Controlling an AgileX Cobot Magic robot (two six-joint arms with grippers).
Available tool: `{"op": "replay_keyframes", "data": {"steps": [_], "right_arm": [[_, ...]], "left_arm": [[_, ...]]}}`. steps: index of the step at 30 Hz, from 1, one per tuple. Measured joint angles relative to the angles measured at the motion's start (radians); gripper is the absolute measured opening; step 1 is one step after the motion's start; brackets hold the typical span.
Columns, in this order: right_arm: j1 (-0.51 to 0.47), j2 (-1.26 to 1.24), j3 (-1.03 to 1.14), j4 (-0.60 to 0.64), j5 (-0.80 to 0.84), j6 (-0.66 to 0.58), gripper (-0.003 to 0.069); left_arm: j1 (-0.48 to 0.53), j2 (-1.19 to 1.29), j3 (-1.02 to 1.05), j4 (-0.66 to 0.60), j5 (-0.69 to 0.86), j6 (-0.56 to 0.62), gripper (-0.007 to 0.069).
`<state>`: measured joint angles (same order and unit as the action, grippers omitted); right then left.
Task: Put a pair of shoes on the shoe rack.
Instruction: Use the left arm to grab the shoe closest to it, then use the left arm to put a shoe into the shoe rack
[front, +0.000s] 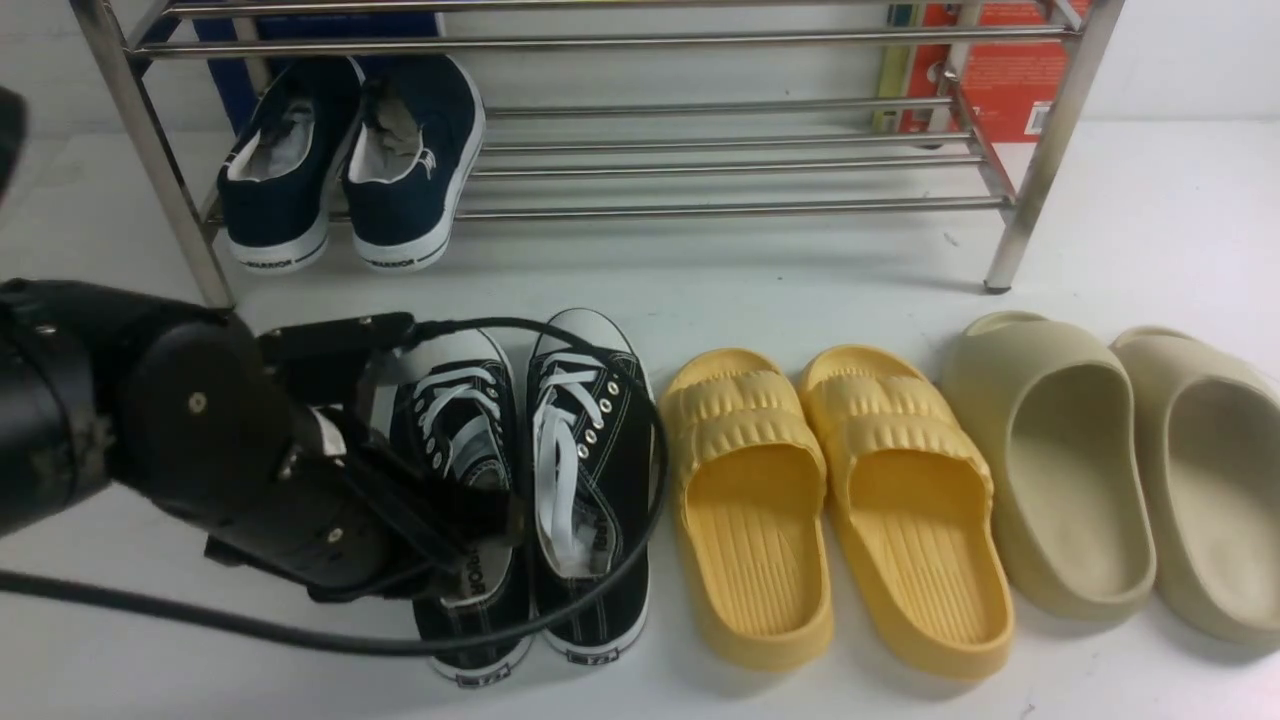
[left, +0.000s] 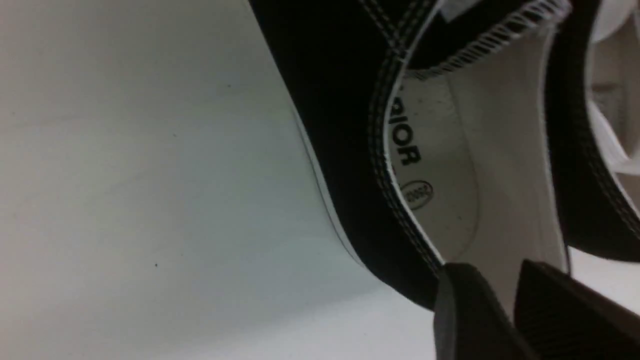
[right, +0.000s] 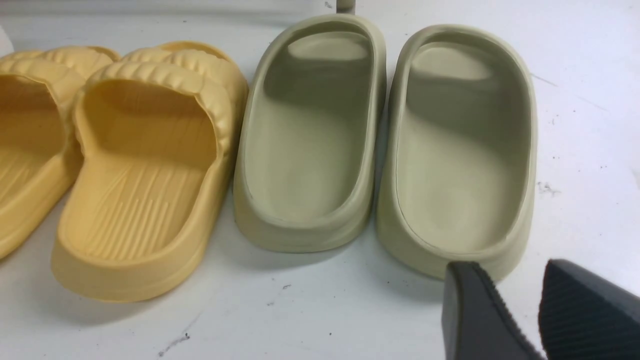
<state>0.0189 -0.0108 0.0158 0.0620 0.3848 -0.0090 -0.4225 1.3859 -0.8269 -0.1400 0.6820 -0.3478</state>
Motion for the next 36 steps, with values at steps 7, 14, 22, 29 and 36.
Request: {"op": "replay_keyframes", "data": {"steps": [7, 14, 22, 29, 36], "right_arm": [[0.0, 0.0, 0.0, 0.0, 0.0, 0.0, 0.0239], [0.0, 0.0, 0.0, 0.0, 0.0, 0.0, 0.0239], [0.0, 0.0, 0.0, 0.0, 0.0, 0.0, 0.0239], [0.0, 0.0, 0.0, 0.0, 0.0, 0.0, 0.0239], [0.0, 0.0, 0.0, 0.0, 0.0, 0.0, 0.0239]], "left_arm": [[0.008, 0.114, -0.001, 0.085, -0.081, -0.136, 0.0391], [0.008, 0.217, -0.003, 0.192, -0.123, -0.321, 0.0315], [0.008, 0.177, -0.008, 0.208, -0.026, -0.355, -0.0013], [0.008, -0.055, -0.031, 0.198, 0.133, -0.313, -0.0013], [0.008, -0.112, -0.194, 0.17, 0.284, -0.182, -0.0013]]}}
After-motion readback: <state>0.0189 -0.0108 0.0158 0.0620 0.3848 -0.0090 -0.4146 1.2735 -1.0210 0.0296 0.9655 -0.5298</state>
